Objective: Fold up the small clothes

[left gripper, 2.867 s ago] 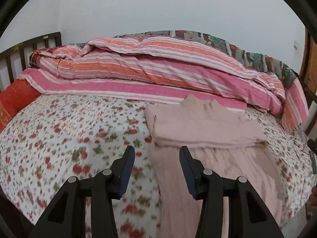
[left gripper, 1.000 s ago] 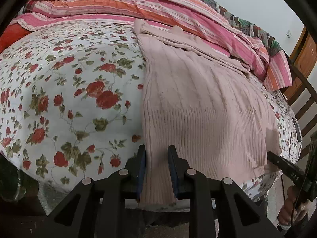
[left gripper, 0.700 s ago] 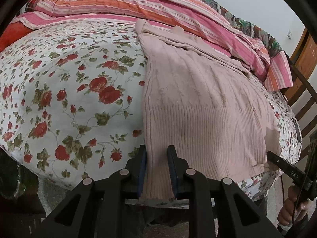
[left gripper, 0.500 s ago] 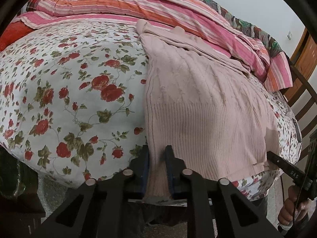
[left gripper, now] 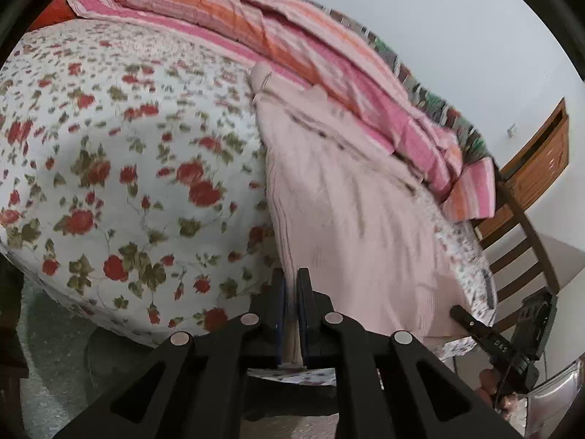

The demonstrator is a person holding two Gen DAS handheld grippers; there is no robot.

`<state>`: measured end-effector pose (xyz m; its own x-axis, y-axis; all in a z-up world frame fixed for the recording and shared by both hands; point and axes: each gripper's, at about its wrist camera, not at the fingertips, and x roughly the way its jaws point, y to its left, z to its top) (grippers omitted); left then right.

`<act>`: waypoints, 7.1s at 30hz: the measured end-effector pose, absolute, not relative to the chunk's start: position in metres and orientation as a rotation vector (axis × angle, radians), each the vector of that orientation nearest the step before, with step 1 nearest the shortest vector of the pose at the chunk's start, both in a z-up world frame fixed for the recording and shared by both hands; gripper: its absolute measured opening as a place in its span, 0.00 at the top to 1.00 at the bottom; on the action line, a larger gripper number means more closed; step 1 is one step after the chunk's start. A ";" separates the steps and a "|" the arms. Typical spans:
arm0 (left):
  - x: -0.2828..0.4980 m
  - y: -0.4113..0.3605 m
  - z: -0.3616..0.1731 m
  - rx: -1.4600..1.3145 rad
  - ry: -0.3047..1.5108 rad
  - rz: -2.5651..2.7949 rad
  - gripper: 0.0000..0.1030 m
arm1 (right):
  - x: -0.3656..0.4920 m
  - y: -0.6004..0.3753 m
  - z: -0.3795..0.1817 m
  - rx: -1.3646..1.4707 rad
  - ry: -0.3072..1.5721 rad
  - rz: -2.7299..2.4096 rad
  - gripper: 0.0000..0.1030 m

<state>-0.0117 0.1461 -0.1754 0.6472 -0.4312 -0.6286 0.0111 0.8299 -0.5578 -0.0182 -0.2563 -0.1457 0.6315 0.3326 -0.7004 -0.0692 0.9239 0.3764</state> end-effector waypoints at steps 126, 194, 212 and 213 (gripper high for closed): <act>0.215 0.133 -0.179 -0.592 0.819 -0.198 0.90 | 0.229 -0.289 -0.159 0.656 0.899 0.161 0.91; 0.191 0.162 -0.157 -0.441 0.830 -0.121 0.73 | 0.194 -0.170 -0.114 0.117 0.839 0.270 0.70; 0.169 0.201 -0.182 -0.443 0.776 -0.143 0.47 | 0.281 -0.111 -0.169 0.056 1.108 0.229 0.70; 0.170 0.201 -0.183 -0.451 0.774 -0.149 0.46 | 0.285 -0.110 -0.170 0.057 1.112 0.225 0.70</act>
